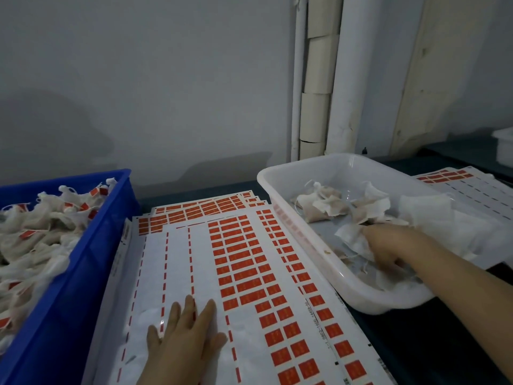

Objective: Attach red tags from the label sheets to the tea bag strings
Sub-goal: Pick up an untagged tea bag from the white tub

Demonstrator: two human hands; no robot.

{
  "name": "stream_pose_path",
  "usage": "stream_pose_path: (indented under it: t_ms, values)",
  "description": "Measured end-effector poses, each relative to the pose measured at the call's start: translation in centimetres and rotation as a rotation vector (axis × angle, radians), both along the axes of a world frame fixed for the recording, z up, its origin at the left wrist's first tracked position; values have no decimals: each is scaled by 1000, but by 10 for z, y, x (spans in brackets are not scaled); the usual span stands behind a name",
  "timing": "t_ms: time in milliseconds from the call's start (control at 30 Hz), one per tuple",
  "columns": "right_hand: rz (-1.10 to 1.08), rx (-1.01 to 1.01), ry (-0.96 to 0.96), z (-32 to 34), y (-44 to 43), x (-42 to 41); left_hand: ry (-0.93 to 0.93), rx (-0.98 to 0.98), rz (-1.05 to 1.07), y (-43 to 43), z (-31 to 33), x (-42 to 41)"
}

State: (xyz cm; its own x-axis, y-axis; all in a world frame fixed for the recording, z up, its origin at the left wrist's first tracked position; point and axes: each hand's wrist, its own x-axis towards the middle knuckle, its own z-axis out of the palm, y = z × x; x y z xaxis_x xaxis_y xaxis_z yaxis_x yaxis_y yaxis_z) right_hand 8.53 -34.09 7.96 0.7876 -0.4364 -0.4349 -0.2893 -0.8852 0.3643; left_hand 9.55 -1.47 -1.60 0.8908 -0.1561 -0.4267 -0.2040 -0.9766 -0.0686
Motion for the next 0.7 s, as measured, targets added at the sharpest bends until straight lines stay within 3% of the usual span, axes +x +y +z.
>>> stream_pose_path:
  t_ms: [100, 400, 533, 700]
  values:
    - [7, 21, -108, 4, -4, 2, -10, -1, 0, 1, -2, 1]
    - [-94, 417, -490, 12, -14, -4, -39, -5, -1, 0, -6, -1]
    - [55, 345, -702, 48, 4, -4, -30, -17, -10, -1, 0, -3]
    - [278, 526, -1029, 92, 62, -14, -7, -99, 15, 2, 16, -2]
